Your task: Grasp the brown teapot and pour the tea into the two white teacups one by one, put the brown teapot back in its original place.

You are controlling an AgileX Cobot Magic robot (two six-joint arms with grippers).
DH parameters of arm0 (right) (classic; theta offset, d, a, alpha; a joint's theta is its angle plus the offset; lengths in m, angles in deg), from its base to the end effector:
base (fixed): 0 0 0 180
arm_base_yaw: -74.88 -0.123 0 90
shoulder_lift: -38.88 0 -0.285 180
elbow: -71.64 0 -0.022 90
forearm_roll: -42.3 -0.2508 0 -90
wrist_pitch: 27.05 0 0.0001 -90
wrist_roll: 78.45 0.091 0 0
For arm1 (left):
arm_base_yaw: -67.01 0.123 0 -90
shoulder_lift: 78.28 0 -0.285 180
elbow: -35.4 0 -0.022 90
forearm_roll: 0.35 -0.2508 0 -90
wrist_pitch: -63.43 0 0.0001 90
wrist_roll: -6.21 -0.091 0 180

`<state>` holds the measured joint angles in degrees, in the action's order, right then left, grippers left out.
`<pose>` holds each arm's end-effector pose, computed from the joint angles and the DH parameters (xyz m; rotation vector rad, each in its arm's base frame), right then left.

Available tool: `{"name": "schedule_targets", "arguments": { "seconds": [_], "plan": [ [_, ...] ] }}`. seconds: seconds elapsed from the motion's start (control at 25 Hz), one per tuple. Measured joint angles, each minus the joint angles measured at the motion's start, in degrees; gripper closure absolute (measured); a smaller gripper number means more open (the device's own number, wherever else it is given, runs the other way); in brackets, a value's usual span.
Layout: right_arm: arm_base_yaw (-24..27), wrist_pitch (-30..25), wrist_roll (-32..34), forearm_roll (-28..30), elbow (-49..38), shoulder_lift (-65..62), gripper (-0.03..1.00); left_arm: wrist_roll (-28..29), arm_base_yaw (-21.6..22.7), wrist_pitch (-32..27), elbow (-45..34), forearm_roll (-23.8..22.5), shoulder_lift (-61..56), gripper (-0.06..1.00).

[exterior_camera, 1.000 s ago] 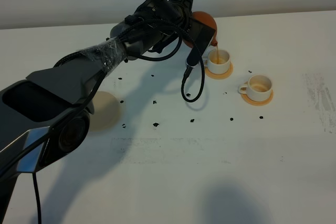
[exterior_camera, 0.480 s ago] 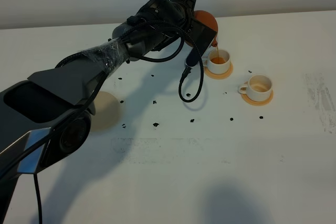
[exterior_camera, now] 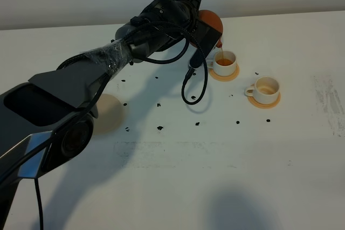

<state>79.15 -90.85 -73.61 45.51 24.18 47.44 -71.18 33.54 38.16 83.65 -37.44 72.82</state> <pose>-0.0076 -0.0040 0.2786 0.1706 2.0835 -0.0615 0.4903 -0.2960 0.1778 2.1724 0.8520 1.0261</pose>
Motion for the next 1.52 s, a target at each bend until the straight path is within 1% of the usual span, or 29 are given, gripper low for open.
{"name": "schedule_targets", "arguments": {
  "seconds": [0.72,1.08,1.2,1.52],
  "plan": [
    [0.0,0.0,0.0,0.0,0.0,0.0,0.74,-0.8,0.0,0.9,0.0,-0.2,0.0,0.85],
    [0.0,0.0,0.0,0.0,0.0,0.0,0.74,-1.3,0.0,1.3,0.0,-1.4,0.0,0.85],
    [0.0,0.0,0.0,0.0,0.0,0.0,0.74,-1.3,0.0,1.3,0.0,-2.4,0.0,0.85],
    [0.0,0.0,0.0,0.0,0.0,0.0,0.74,-1.3,0.0,2.3,0.0,-2.9,0.0,0.85]
  ]
}}
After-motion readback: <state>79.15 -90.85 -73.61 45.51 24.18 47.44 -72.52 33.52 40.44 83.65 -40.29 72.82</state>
